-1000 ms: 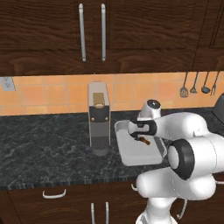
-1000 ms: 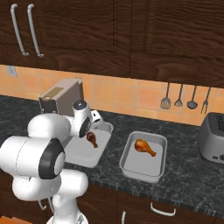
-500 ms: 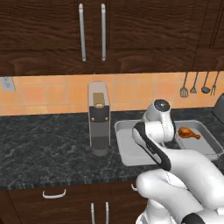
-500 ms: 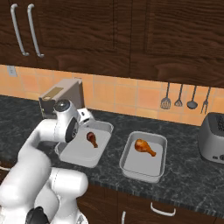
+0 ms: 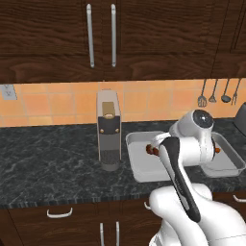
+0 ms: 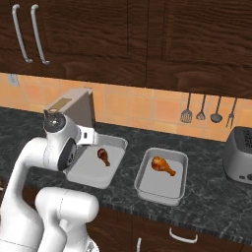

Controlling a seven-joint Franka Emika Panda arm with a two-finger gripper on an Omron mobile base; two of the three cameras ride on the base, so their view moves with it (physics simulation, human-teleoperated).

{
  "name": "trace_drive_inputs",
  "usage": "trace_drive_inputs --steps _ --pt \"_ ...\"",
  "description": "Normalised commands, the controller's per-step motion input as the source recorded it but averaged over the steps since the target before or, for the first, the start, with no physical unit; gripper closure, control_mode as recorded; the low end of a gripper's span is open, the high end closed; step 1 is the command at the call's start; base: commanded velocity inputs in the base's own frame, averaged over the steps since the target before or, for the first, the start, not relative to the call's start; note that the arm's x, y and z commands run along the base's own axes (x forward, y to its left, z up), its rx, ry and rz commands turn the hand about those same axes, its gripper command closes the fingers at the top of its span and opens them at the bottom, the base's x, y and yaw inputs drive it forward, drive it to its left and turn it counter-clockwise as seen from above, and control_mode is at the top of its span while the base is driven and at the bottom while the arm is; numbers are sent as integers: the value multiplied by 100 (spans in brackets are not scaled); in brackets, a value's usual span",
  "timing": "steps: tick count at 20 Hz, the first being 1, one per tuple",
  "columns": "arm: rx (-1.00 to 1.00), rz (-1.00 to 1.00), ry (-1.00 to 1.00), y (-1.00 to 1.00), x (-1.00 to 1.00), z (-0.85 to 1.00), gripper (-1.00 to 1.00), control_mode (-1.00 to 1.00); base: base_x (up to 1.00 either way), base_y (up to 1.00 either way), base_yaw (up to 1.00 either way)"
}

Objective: Place one lemon wedge and one chicken drumstick in each tupperware on the nearby counter, to pack two identical lunches.

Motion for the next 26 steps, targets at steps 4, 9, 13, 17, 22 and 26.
trace_drive_inputs --steps 4,9,13,17,22,26 --pt "-4 -10 -7 10 -97 21 -100 -100 0 0 0" --pt "-2 -6 -19 5 -97 -2 -100 -100 0 0 0" --pt "0 -3 -8 0 -50 -1 -100 100 -50 -6 -2" --pt "0 0 0 0 0 0 -100 100 -100 -74 -7" --pt "0 0 0 0 0 0 -100 100 -84 -100 -13" --pt "0 0 0 0 0 0 -100 100 -60 -100 -10"
